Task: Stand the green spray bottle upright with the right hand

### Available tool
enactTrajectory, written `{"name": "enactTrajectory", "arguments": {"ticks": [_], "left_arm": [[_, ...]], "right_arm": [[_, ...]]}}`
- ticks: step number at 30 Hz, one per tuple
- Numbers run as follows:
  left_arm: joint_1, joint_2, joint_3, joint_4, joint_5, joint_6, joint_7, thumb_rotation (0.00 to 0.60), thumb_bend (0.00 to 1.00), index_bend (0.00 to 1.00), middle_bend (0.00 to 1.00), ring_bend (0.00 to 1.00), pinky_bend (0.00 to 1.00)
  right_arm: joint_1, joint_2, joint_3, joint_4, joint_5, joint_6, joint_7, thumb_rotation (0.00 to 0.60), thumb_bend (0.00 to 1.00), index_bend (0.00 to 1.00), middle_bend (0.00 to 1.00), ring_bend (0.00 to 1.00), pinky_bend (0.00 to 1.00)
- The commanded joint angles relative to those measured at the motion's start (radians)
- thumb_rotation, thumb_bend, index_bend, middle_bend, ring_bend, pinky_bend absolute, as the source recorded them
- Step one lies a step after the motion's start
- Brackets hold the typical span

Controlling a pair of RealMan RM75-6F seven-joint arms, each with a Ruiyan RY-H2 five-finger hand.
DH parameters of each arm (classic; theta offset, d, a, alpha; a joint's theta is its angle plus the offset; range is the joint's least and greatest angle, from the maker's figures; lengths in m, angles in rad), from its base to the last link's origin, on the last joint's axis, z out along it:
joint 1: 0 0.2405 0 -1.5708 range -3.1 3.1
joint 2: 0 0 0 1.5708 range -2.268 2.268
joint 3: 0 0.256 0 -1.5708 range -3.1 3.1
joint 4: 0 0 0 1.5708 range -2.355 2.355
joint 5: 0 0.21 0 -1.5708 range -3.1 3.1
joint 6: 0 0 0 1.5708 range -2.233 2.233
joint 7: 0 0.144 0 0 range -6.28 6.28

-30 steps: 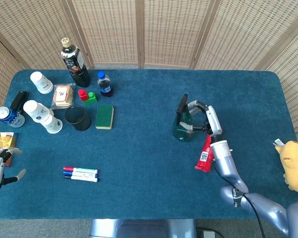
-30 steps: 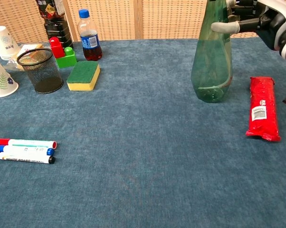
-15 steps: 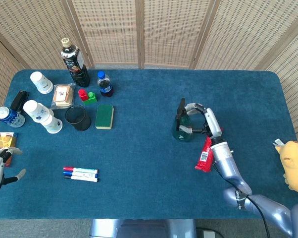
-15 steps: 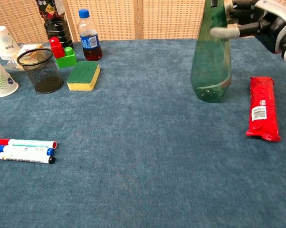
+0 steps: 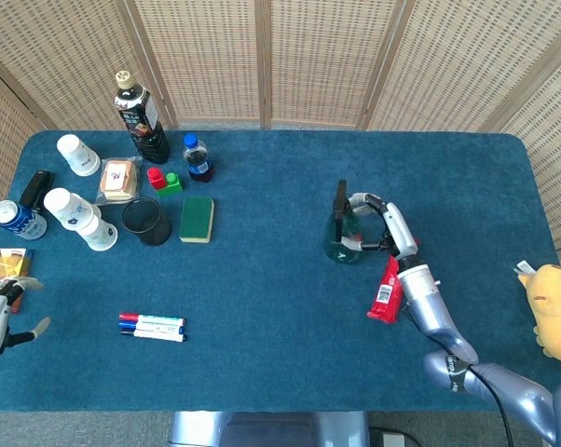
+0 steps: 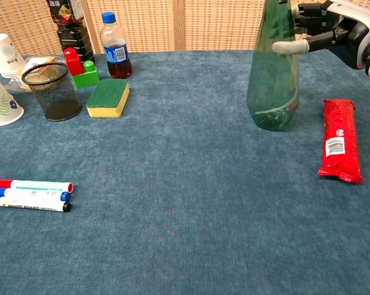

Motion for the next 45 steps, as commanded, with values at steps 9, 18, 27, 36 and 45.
{"name": "enactTrajectory", "arguments": {"ticks": [9, 18, 27, 36, 45], "left_arm": [[-0.002, -0.001, 0.000, 0.000, 0.001, -0.001, 0.001, 0.600, 0.31, 0.32, 0.29, 0.27, 0.30], [-0.002, -0.002, 0.000, 0.000, 0.003, 0.001, 0.000, 0.600, 0.31, 0.32, 0.29, 0.27, 0.31], [-0.005, -0.003, 0.000, -0.001, 0.003, -0.001, 0.002, 0.600, 0.31, 0.32, 0.29, 0.27, 0.31], [-0.005, -0.002, 0.001, -0.003, 0.006, 0.001, 0.006, 0.600, 0.31, 0.32, 0.29, 0.27, 0.31], [-0.010, -0.004, 0.002, -0.006, 0.009, -0.004, 0.010, 0.600, 0.31, 0.32, 0.29, 0.27, 0.31]], "right_arm": [[0.001, 0.016, -0.007, -0.007, -0.010, -0.010, 0.020, 0.600, 0.17, 0.31, 0.33, 0.17, 0.29], [0.002, 0.026, -0.011, -0.009, -0.015, -0.016, 0.036, 0.600, 0.17, 0.28, 0.32, 0.15, 0.26], [0.004, 0.035, -0.015, -0.014, -0.018, -0.020, 0.043, 0.600, 0.17, 0.27, 0.31, 0.15, 0.25], [-0.002, 0.046, -0.019, -0.021, -0.022, -0.016, 0.057, 0.600, 0.17, 0.25, 0.30, 0.14, 0.23], [-0.018, 0.075, -0.029, -0.044, -0.028, -0.009, 0.076, 0.600, 0.17, 0.22, 0.29, 0.12, 0.20]]}}
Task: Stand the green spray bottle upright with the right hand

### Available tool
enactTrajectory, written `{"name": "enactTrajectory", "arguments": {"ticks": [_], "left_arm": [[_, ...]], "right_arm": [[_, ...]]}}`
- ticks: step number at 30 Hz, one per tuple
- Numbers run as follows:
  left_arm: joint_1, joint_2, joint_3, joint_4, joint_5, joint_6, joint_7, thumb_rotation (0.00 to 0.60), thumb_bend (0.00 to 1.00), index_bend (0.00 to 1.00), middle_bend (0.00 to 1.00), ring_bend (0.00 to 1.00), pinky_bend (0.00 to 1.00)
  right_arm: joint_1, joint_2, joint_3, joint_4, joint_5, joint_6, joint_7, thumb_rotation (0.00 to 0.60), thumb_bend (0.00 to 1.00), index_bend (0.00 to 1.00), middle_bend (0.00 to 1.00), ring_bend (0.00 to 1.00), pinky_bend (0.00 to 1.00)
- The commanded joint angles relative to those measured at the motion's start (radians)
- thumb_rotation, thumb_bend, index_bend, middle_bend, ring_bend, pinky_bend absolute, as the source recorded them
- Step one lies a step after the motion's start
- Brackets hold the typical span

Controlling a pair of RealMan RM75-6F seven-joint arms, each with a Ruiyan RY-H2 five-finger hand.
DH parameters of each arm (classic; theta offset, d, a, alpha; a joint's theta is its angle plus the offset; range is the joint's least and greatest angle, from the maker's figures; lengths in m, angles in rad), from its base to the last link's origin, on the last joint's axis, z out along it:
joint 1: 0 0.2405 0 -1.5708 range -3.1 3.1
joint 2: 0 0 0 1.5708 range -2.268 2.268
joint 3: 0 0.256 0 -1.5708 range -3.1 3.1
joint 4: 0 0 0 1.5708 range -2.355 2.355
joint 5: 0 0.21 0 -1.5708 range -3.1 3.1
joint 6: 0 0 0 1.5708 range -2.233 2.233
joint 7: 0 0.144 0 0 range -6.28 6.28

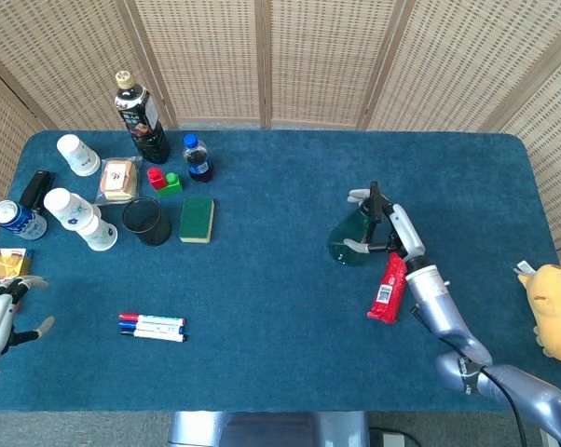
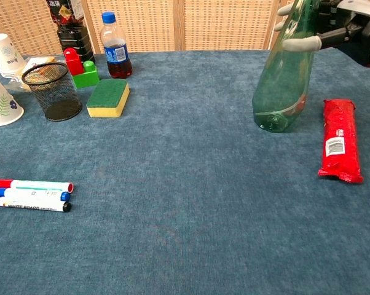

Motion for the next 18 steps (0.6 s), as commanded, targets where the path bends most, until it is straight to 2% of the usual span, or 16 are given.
{"name": "enactTrajectory", "arguments": {"ticks": [1, 4, 7, 9, 18], "left_arm": [[-0.002, 0.000, 0.000, -0.001, 0.001, -0.002, 0.001, 0.600, 0.31, 0.32, 0.29, 0.27, 0.31], [-0.004, -0.002, 0.000, -0.002, 0.003, -0.003, 0.003, 0.600, 0.31, 0.31, 0.29, 0.27, 0.31], [-0.005, -0.002, 0.000, -0.003, 0.003, -0.003, 0.003, 0.600, 0.31, 0.31, 0.29, 0.27, 0.31], [-0.005, -0.001, 0.000, -0.005, 0.005, -0.001, 0.005, 0.600, 0.31, 0.31, 0.29, 0.27, 0.31], [-0.005, 0.002, 0.002, -0.015, 0.009, 0.003, 0.012, 0.600, 0.31, 0.31, 0.29, 0.27, 0.31]], "right_arm": [[-0.006, 0.012, -0.004, -0.010, -0.003, 0.002, 0.009, 0.600, 0.17, 0.22, 0.28, 0.12, 0.20], [-0.012, 0.025, -0.009, -0.019, -0.011, 0.005, 0.023, 0.586, 0.17, 0.20, 0.27, 0.11, 0.18], [-0.015, 0.035, -0.014, -0.022, -0.019, 0.005, 0.039, 0.519, 0.17, 0.18, 0.26, 0.09, 0.16], [-0.020, 0.046, -0.020, -0.025, -0.027, 0.009, 0.056, 0.495, 0.17, 0.17, 0.26, 0.09, 0.16], [-0.053, 0.075, -0.035, -0.018, -0.028, 0.028, 0.091, 0.488, 0.17, 0.17, 0.26, 0.09, 0.16]]}}
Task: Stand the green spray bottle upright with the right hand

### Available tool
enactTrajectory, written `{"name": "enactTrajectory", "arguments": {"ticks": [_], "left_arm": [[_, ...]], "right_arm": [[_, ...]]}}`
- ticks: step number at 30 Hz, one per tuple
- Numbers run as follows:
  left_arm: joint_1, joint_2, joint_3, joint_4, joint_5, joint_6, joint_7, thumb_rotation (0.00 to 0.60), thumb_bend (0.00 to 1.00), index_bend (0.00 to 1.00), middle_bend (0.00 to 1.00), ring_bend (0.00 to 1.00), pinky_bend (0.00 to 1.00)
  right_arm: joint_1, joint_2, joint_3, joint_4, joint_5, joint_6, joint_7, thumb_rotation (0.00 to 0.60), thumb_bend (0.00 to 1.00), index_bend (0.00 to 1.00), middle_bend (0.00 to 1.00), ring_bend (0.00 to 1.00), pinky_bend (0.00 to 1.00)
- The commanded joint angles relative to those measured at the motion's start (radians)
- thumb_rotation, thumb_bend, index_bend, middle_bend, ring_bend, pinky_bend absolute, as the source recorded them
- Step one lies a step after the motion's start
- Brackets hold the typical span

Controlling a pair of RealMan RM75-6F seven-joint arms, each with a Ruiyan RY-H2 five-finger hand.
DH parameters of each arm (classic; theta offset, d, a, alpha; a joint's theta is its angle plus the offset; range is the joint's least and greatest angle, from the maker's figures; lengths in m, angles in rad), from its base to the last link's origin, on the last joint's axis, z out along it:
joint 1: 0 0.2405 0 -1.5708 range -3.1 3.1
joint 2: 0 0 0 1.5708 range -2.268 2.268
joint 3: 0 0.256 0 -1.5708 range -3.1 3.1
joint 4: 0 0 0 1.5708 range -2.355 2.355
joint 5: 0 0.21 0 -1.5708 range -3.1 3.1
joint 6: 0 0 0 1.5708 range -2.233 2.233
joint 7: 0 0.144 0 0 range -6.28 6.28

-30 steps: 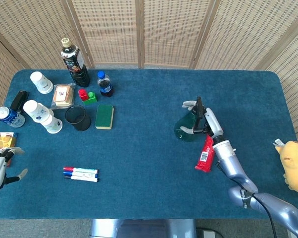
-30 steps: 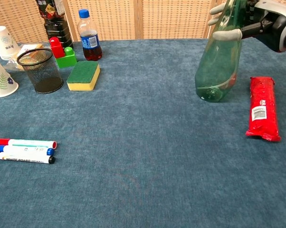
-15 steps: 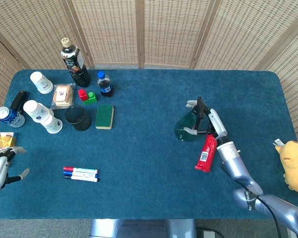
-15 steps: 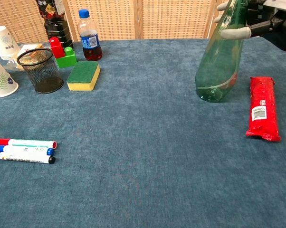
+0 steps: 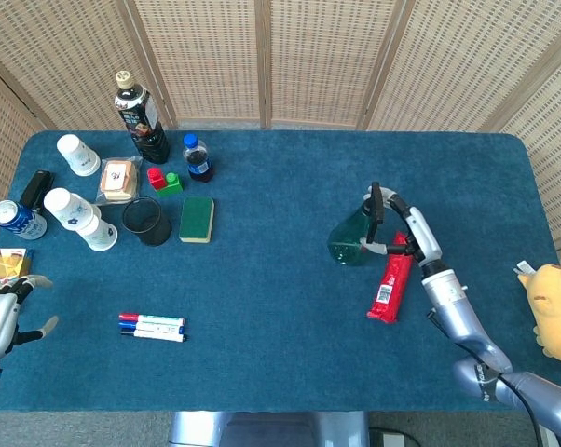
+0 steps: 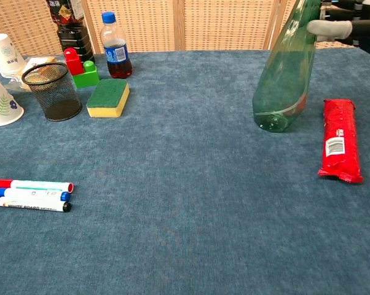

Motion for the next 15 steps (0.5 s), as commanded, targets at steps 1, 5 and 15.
{"name": "enactTrajectory", "arguments": {"ticks": [1, 5, 15], "left_arm": [[-0.001, 0.001, 0.000, -0.003, 0.002, 0.001, 0.002, 0.600, 0.31, 0.31, 0.29, 0.27, 0.31], [-0.006, 0.002, 0.000, -0.013, 0.008, 0.001, 0.011, 0.600, 0.31, 0.31, 0.29, 0.27, 0.31], [-0.007, 0.008, -0.001, -0.029, 0.004, 0.004, 0.026, 0.600, 0.31, 0.31, 0.29, 0.27, 0.31]], "right_arm": [[-0.017, 0.016, -0.009, 0.002, -0.002, 0.011, 0.014, 0.490, 0.17, 0.17, 0.26, 0.09, 0.16], [-0.073, 0.056, -0.033, 0.001, -0.001, 0.048, 0.035, 0.493, 0.17, 0.17, 0.26, 0.09, 0.16], [-0.168, 0.119, -0.079, 0.018, -0.002, 0.094, 0.075, 0.499, 0.18, 0.17, 0.26, 0.09, 0.16]]}}
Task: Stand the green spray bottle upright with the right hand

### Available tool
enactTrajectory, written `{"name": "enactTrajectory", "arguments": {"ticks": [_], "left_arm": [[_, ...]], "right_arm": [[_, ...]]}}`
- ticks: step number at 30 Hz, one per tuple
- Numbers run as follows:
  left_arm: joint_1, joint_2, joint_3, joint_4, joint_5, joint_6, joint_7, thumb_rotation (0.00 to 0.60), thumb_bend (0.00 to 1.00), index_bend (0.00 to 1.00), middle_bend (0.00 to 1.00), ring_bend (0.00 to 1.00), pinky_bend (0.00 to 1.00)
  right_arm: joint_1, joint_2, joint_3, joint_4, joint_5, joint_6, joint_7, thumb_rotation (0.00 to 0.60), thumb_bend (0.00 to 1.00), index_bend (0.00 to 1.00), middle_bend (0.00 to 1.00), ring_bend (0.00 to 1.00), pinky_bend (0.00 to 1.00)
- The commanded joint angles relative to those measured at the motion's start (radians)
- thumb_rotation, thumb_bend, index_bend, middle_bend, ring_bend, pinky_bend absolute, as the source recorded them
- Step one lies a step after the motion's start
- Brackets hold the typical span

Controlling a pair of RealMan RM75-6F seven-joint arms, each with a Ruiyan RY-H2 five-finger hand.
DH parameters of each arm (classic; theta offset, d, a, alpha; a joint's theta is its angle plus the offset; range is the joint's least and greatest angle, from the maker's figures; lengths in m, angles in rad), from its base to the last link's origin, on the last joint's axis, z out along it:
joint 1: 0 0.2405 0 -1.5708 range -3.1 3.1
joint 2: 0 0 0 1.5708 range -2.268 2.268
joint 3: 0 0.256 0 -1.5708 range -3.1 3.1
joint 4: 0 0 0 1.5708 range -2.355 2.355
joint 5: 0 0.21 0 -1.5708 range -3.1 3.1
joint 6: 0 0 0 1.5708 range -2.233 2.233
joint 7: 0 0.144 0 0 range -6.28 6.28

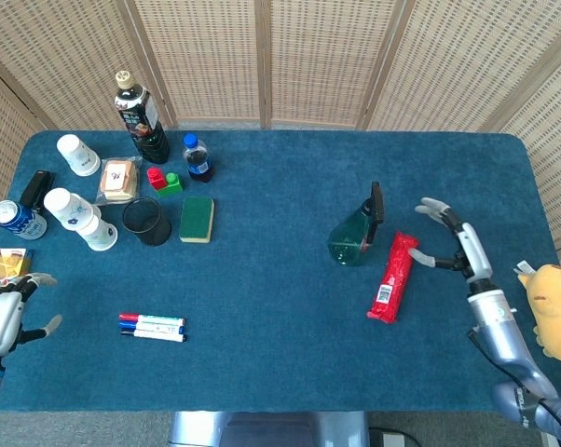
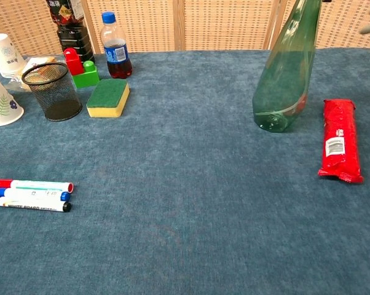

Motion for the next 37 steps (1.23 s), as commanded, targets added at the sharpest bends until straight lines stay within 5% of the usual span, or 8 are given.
{"name": "enactTrajectory", "arguments": {"ticks": [1, 11, 15, 25, 37], "left_arm": [[0.001, 0.000, 0.001, -0.002, -0.002, 0.001, 0.001, 0.600, 0.31, 0.31, 0.29, 0.27, 0.31], [0.024, 0.002, 0.008, -0.009, 0.001, 0.039, 0.010, 0.600, 0.31, 0.31, 0.30, 0.27, 0.35], [0.041, 0.003, 0.014, -0.017, 0.007, 0.064, 0.022, 0.600, 0.31, 0.32, 0.30, 0.27, 0.37], [0.089, 0.006, 0.042, -0.031, 0.027, 0.119, 0.028, 0.600, 0.31, 0.32, 0.30, 0.27, 0.38], [0.104, 0.023, 0.050, -0.041, 0.037, 0.127, 0.029, 0.600, 0.31, 0.32, 0.30, 0.27, 0.38]], "right_arm": [[-0.031, 0.025, -0.016, 0.002, -0.002, 0.020, 0.010, 0.500, 0.18, 0.17, 0.26, 0.09, 0.16], [-0.135, 0.121, -0.052, -0.012, 0.017, 0.082, -0.106, 0.600, 0.20, 0.21, 0.28, 0.14, 0.17], [-0.169, 0.151, -0.057, -0.026, 0.036, 0.115, -0.256, 0.600, 0.20, 0.26, 0.30, 0.16, 0.20], [-0.257, 0.181, -0.079, -0.091, 0.097, 0.254, -0.890, 0.600, 0.20, 0.30, 0.32, 0.16, 0.20], [-0.294, 0.235, -0.077, -0.234, 0.134, 0.257, -1.082, 0.600, 0.19, 0.30, 0.32, 0.15, 0.20]]}}
